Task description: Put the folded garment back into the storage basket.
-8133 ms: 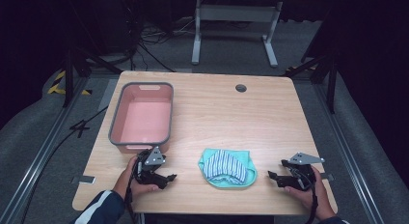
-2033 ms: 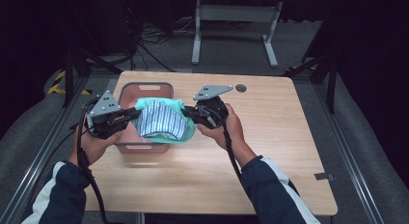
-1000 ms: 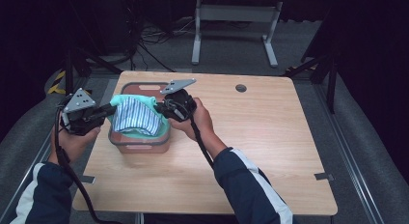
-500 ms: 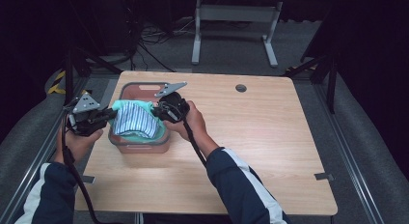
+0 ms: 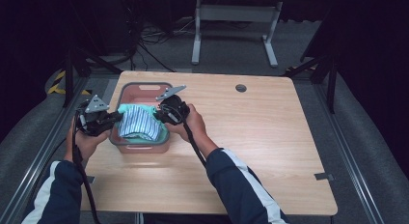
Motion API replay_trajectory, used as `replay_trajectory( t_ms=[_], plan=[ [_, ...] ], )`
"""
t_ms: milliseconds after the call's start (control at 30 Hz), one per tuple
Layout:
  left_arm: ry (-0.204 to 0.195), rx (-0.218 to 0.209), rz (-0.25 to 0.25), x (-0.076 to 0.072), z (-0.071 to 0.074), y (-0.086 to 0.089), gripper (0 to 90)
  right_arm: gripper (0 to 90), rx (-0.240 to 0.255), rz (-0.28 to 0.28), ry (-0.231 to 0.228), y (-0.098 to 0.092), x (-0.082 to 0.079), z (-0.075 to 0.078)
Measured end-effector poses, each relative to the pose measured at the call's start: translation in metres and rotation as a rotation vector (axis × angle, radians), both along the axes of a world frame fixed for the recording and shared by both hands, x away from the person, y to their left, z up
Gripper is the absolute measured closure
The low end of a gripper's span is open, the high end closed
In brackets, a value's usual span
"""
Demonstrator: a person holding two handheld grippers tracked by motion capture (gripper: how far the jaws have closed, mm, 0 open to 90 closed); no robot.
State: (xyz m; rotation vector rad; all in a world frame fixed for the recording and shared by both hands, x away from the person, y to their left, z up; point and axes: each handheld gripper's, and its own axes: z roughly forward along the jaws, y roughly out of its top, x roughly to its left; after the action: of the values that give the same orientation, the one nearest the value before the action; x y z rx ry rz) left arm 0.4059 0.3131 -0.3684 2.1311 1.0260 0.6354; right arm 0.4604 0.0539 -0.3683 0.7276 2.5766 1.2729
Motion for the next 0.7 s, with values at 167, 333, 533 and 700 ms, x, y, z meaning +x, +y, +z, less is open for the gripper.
replay_trajectory(
  t_ms=[167, 333, 533, 700],
  plan=[
    [0.004, -0.003, 0.002, 0.0018, -0.005, 0.0008, 83.8, 86.8, -0.019, -0.003, -0.003, 0.0022, 0.0017, -0.003],
    [0.011, -0.004, 0.017, 0.0022, -0.0084, 0.0032, 80.1, 85.1, -0.041, -0.021, -0.005, 0.004, 0.0048, -0.0078],
    [0.008, -0.047, 0.021, 0.0027, -0.0114, 0.0074, 72.1, 78.7, -0.06, -0.042, -0.022, 0.0058, 0.0051, -0.0095],
    [-0.007, -0.049, 0.031, 0.0001, -0.0092, 0.007, 66.8, 74.2, -0.065, -0.059, -0.04, 0.0056, 0.0034, -0.0078]
  ],
)
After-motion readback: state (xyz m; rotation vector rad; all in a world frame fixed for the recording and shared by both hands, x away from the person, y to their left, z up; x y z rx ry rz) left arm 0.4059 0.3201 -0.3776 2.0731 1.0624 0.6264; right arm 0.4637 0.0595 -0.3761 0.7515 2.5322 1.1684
